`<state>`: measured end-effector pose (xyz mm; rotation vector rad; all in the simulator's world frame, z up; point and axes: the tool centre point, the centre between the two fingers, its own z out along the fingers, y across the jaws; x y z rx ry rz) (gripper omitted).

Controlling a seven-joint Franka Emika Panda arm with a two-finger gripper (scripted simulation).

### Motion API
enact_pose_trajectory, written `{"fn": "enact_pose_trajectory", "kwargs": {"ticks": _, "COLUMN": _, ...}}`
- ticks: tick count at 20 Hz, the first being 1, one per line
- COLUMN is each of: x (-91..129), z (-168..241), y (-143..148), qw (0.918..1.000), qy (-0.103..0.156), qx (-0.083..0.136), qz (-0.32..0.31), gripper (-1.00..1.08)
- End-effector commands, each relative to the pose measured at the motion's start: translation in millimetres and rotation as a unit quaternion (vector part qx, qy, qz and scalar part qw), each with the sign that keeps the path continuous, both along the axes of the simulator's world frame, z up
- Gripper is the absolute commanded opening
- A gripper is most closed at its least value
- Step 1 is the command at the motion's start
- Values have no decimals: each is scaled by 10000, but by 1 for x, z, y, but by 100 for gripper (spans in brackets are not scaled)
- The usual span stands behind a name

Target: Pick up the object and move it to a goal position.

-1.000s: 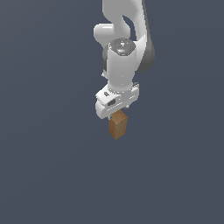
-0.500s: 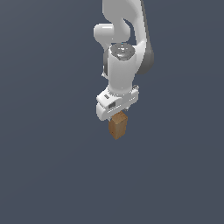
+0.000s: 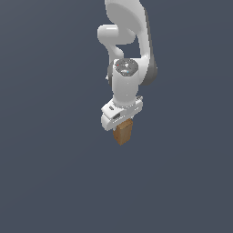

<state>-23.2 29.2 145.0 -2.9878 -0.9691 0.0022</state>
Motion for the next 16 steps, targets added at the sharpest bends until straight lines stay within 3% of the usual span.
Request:
{"fn": "enact_pose_trajectory", "kwargs": {"ticks": 1, "x": 1, "z": -2, "y": 0, "qw": 10000, "qy": -7, "qx": 0, "qz": 1, "gripper": 100}}
{"fn": "enact_pose_trajectory", "kwargs": {"ticks": 2, "x": 1, "z": -2, "y": 0, "qw": 10000, "qy": -7, "qx": 0, "qz": 1, "gripper": -100}}
{"fn": "enact_pose_trajectory", "kwargs": {"ticks": 16, "x": 0, "z": 4, "y": 2, "qw": 10000, "qy": -10, "qx": -2, "qz": -2, "gripper": -100}}
